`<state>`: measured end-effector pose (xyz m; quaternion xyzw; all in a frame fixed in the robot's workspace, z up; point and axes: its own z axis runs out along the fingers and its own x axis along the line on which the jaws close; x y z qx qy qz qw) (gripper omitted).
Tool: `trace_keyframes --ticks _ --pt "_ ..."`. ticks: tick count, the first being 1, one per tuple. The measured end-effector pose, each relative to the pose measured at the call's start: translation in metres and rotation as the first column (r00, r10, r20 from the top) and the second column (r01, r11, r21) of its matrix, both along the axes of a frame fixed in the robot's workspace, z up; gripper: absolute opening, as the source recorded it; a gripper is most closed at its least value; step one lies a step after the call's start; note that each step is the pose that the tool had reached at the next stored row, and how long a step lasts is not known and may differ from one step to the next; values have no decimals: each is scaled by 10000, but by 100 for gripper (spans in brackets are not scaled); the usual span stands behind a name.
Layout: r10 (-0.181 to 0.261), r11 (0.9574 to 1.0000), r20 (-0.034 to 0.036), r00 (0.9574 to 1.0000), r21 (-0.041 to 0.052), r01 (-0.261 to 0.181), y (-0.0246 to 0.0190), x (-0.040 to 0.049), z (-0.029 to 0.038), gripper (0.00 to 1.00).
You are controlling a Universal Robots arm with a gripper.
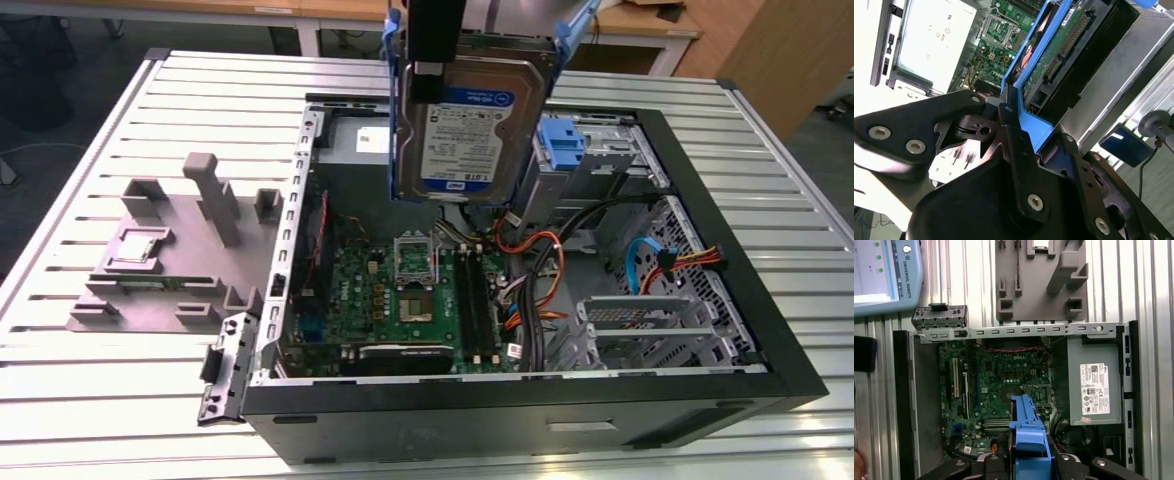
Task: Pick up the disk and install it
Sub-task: 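Insert the disk into the insertion slot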
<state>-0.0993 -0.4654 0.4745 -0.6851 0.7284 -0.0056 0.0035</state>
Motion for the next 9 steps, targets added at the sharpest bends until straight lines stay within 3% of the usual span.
trace_keyframes --ticks 9 --pt "-1 10000 0 10000 0 1 -78 0 -1 37"
